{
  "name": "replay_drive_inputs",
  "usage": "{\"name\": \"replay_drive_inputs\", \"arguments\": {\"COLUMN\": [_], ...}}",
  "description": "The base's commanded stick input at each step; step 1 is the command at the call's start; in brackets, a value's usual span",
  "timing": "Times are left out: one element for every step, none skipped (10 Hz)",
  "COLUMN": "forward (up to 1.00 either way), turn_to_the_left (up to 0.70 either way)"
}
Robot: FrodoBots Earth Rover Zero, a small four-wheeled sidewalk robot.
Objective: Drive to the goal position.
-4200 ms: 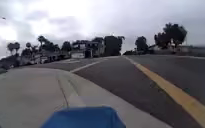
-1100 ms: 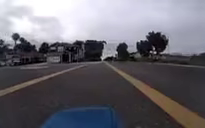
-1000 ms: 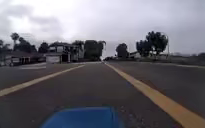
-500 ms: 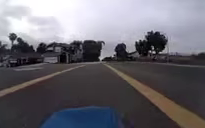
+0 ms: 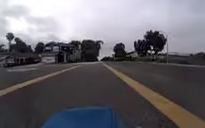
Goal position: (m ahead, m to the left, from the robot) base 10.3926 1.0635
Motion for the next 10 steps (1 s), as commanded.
{"name": "replay_drive_inputs", "arguments": {"forward": [1.00, 1.00, 1.00, 1.00, 1.00, 1.00, 1.00, 1.00, 1.00, 1.00], "turn_to_the_left": [0.00, 0.00, 0.00, 0.00, 0.00, 0.00, 0.00, 0.00, 0.00, 0.00]}}
